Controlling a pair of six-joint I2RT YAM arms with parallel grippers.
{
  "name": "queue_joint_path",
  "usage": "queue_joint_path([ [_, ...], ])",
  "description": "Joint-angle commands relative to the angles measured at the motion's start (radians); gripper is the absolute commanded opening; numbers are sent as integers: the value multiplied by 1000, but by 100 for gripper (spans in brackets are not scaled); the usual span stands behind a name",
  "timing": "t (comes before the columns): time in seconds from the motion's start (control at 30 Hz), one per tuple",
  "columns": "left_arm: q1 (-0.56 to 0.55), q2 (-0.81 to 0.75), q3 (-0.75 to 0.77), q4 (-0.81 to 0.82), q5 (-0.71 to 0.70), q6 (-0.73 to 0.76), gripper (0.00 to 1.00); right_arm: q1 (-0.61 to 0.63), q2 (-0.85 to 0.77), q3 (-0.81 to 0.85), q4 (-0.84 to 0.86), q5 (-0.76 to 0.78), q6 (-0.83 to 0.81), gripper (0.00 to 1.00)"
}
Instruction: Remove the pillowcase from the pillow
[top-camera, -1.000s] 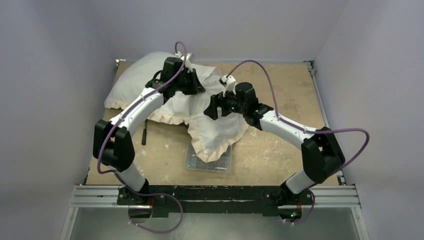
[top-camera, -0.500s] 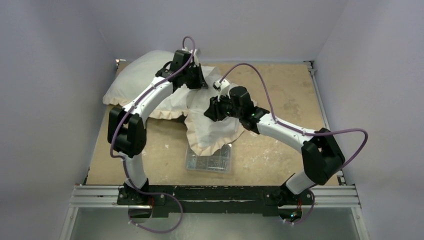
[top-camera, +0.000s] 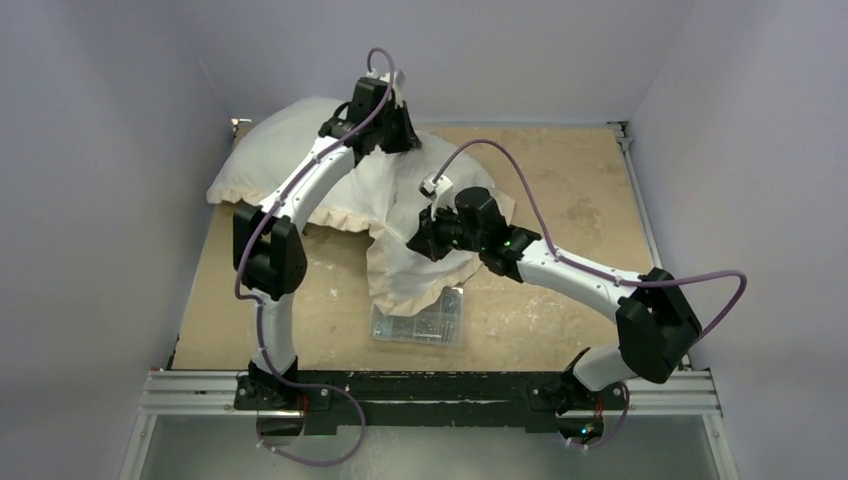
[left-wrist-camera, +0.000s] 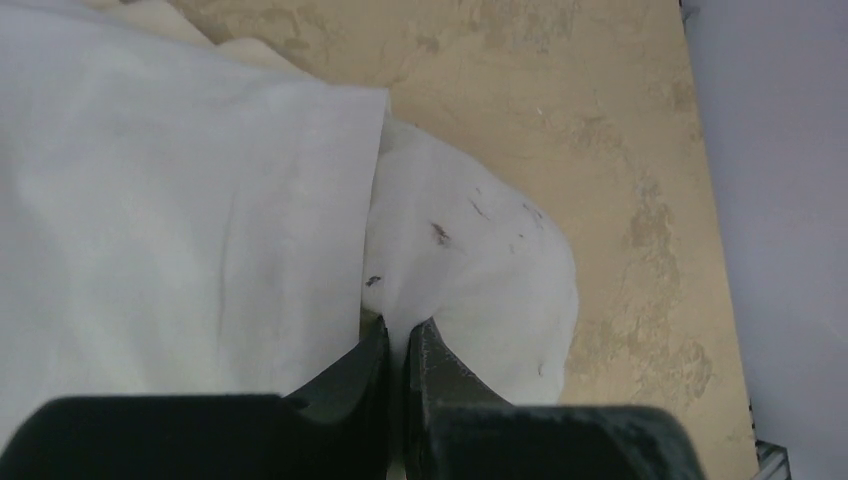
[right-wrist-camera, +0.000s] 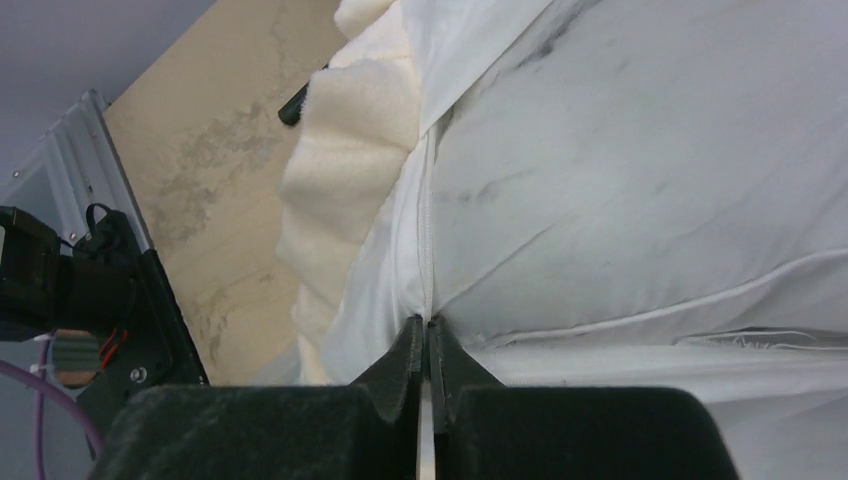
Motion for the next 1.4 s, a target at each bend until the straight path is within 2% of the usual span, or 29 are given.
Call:
queue_joint_path([
  [0.0, 20, 17, 139, 211, -124, -24, 0, 60, -15, -25, -50, -153, 33, 0],
  [0.17, 40, 52, 222, 208, -154, -64, 0, 85, -9, -36, -48, -172, 35, 0],
  [0.27, 48, 60, 258, 203, -124, -90, 0, 88, 14, -45, -45, -107, 61, 0],
  [0.4, 48, 13, 194, 232, -33, -110, 0, 88, 9, -19, -33, 2, 115, 1],
  [0.47, 47, -27, 119, 249, 13, -120, 0, 88, -21, 13, -30, 66, 151, 9],
  [0.53, 46, -76, 10, 276, 65, -139, 0, 87, -55, 41, -30, 147, 175, 24],
  [0.57, 46, -100, -41, 293, 86, -149, 0, 87, -72, 52, -31, 189, 190, 28],
  [0.73, 34, -182, -213, 369, 168, -183, 0, 85, -192, 60, -33, 357, 222, 30],
  [0.83, 21, -204, -245, 374, 192, -183, 0, 85, -265, 58, -36, 433, 234, 40],
  [0.9, 16, -220, -255, 377, 209, -182, 7, 85, -308, 65, -36, 455, 238, 51],
  [1.0, 15, -264, -275, 371, 213, -173, 24, 85, -341, 74, -36, 460, 241, 77],
  [1.13, 16, -347, -297, 309, 158, -118, 41, 85, -299, 82, -62, 477, 253, 97],
  [1.27, 27, -443, -348, 228, 53, -62, 54, 85, -199, 63, -62, 482, 272, 99],
  [1.37, 36, -523, -406, 170, -34, -15, 59, 85, -97, 72, -107, 493, 295, 99],
])
